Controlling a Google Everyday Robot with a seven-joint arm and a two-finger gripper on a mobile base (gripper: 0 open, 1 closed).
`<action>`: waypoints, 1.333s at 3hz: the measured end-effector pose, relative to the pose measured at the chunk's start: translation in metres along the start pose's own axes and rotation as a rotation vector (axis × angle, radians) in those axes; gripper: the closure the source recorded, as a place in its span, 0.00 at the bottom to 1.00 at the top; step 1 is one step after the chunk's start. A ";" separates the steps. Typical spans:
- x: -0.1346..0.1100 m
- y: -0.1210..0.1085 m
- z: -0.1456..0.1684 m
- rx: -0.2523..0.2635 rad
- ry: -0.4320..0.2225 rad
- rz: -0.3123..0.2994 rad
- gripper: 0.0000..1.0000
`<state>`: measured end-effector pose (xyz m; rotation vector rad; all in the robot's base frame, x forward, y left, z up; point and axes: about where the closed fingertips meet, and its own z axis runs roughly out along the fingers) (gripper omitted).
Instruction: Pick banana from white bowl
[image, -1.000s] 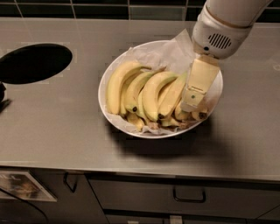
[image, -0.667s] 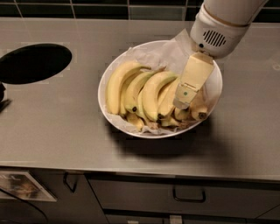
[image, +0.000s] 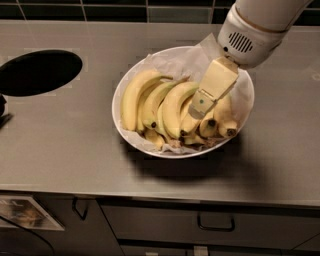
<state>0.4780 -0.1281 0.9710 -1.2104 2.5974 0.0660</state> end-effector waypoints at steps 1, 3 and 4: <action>0.000 0.000 0.000 0.000 0.000 0.000 0.00; -0.010 -0.002 0.015 0.081 0.140 0.188 0.00; -0.017 -0.005 0.014 0.184 0.145 0.319 0.00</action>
Offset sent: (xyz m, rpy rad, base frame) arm 0.0031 0.0184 -0.0308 -0.1487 0.2164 -0.3352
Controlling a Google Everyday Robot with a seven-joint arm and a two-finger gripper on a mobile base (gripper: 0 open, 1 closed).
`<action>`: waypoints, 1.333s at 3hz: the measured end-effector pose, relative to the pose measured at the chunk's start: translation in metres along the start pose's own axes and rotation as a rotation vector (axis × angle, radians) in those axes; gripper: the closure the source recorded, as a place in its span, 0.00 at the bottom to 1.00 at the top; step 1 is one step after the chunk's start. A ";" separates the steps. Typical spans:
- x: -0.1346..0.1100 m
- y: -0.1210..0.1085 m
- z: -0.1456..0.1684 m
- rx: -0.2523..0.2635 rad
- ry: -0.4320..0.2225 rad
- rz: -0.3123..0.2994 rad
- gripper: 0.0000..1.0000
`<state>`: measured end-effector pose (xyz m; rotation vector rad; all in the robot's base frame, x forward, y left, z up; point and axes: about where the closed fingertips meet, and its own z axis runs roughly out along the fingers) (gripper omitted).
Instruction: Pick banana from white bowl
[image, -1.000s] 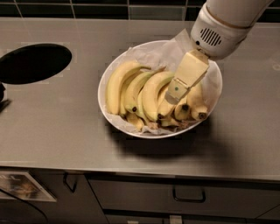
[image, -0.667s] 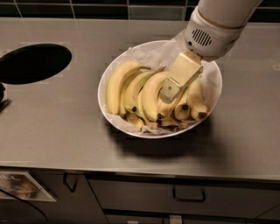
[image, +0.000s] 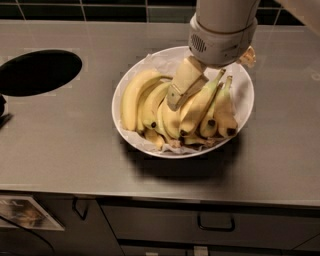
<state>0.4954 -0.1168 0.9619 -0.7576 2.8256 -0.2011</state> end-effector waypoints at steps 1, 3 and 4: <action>-0.007 -0.002 -0.002 0.005 -0.031 0.098 0.00; -0.009 0.002 0.000 0.016 -0.050 0.118 0.00; -0.013 0.007 0.002 0.061 -0.038 0.148 0.07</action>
Offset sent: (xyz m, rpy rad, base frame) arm 0.0056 0.0015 0.0025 0.0276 -0.0340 -0.0862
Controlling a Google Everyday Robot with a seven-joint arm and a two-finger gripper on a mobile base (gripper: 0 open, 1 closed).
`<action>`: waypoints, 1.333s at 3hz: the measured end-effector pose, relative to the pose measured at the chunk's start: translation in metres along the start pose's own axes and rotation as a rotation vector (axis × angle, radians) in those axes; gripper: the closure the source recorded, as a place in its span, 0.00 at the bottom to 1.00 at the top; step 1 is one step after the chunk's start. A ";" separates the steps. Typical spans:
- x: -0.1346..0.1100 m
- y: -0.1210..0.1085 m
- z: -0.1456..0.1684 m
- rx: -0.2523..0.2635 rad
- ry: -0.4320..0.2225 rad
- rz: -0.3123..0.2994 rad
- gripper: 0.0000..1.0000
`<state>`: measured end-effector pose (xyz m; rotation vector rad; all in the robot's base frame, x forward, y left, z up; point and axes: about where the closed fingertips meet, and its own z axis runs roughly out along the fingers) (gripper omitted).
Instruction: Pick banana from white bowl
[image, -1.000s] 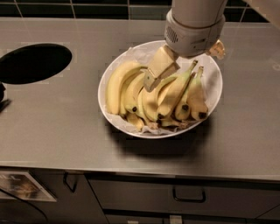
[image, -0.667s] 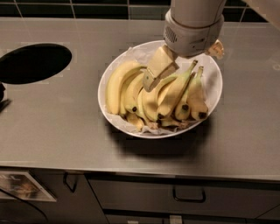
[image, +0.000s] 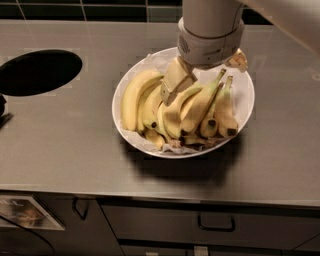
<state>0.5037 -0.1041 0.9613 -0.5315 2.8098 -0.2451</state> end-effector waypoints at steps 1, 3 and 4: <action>-0.006 0.006 -0.005 0.051 0.002 0.020 0.23; -0.034 0.018 -0.023 0.160 -0.049 0.058 0.17; -0.039 0.014 -0.025 0.190 -0.064 0.097 0.31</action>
Offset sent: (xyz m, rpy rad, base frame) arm -0.0053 0.0193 0.0204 -0.2267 -0.0098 -0.1369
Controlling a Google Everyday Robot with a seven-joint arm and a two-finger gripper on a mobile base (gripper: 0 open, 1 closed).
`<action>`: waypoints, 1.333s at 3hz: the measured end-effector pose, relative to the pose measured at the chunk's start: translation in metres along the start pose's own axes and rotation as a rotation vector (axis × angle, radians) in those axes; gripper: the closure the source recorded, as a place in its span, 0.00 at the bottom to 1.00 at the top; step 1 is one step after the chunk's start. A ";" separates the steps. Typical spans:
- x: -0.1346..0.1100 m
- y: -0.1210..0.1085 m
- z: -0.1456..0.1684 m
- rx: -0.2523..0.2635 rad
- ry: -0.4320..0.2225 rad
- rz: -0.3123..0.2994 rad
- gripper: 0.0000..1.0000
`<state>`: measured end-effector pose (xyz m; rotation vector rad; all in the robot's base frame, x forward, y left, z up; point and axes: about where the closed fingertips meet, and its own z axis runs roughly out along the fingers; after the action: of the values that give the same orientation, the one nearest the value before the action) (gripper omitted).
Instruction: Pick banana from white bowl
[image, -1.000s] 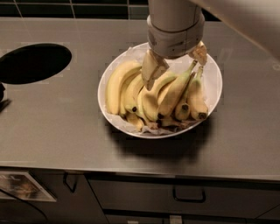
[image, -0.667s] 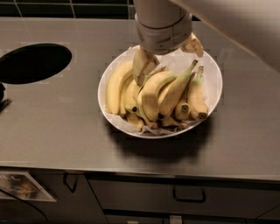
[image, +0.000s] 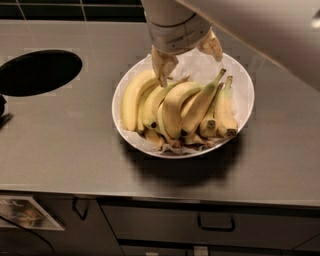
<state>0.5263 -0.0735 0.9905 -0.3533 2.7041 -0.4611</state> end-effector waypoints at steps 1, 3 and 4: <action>0.000 0.000 0.000 0.000 0.000 0.000 0.38; -0.007 0.002 0.000 -0.016 -0.030 0.011 0.15; -0.002 -0.012 0.002 -0.010 -0.019 0.072 0.18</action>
Offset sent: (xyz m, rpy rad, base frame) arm 0.0000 0.0000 0.0000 0.0000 -0.0002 -0.0002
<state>0.5307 -0.0840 0.9940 -0.2610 2.6914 -0.4213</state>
